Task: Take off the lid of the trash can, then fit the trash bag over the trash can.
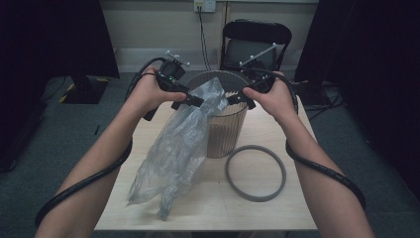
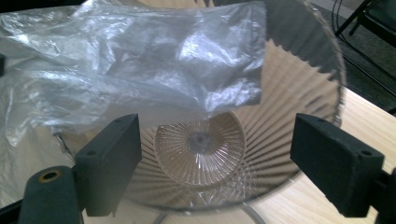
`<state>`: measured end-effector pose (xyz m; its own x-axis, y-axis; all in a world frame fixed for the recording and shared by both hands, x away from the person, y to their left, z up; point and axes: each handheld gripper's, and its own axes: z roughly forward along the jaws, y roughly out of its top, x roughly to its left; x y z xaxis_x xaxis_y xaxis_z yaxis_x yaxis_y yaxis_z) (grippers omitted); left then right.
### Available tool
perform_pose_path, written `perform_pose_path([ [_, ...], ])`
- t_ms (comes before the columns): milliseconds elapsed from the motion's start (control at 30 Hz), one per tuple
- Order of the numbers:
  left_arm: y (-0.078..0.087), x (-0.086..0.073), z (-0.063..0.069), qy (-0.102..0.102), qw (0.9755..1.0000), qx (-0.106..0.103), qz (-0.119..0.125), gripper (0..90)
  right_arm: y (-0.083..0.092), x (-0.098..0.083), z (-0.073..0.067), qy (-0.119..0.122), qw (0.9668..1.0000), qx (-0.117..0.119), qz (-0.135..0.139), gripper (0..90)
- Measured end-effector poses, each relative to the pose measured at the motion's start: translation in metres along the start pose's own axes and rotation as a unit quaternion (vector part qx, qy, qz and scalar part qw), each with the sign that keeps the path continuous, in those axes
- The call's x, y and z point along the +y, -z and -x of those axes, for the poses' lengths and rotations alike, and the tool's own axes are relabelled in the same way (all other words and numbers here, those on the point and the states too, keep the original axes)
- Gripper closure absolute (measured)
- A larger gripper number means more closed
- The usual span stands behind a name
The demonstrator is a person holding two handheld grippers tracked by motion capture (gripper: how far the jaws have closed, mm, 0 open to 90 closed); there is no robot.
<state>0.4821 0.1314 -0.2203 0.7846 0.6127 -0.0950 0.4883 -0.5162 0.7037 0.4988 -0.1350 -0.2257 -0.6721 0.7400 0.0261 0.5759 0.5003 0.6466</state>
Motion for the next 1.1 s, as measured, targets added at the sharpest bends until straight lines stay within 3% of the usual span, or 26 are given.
perform_pose_path([
  [67, 0.005, -0.006, -0.001, -0.005, 0.9999, 0.006, -0.013, 23.3, -0.003, 0.001, -0.002, 0.005, 1.0, 0.0, 0.001, 15.7],
  [267, 0.01, -0.022, -0.003, -0.004, 0.9998, 0.008, -0.017, 20.9, -0.006, 0.003, -0.007, 0.007, 1.0, 0.004, 0.0, 15.8],
  [567, 0.008, -0.04, -0.006, 0.011, 0.9993, -0.016, -0.031, 20.4, -0.011, 0.004, -0.009, 0.009, 0.9999, 0.003, -0.004, 15.8],
  [700, 0.004, -0.047, -0.006, 0.018, 0.9989, -0.025, -0.035, 25.2, -0.014, 0.006, -0.011, 0.012, 0.9999, 0.002, -0.003, 15.8],
  [800, 0.0, -0.048, -0.008, 0.01, 0.9993, -0.024, -0.026, 40.1, -0.016, 0.007, -0.012, 0.01, 0.9999, 0.005, -0.005, 15.8],
  [867, -0.002, -0.048, -0.008, 0.021, 0.9992, -0.031, -0.017, 53.7, -0.016, 0.007, -0.013, 0.014, 0.9999, 0.005, -0.004, 15.8],
  [933, -0.002, -0.046, -0.008, 0.006, 0.9991, -0.032, -0.028, 70.2, -0.015, 0.008, -0.013, 0.016, 0.9998, 0.007, -0.001, 15.8],
  [1033, -0.001, -0.041, -0.007, 0.013, 0.9987, -0.03, -0.039, 83.9, -0.014, 0.009, -0.013, 0.017, 0.9998, 0.012, 0.007, 15.8],
  [1100, 0.002, -0.035, -0.007, 0.006, 0.9991, -0.022, -0.036, 87.9, -0.015, 0.008, -0.013, 0.015, 0.9998, 0.014, 0.004, 15.9],
])
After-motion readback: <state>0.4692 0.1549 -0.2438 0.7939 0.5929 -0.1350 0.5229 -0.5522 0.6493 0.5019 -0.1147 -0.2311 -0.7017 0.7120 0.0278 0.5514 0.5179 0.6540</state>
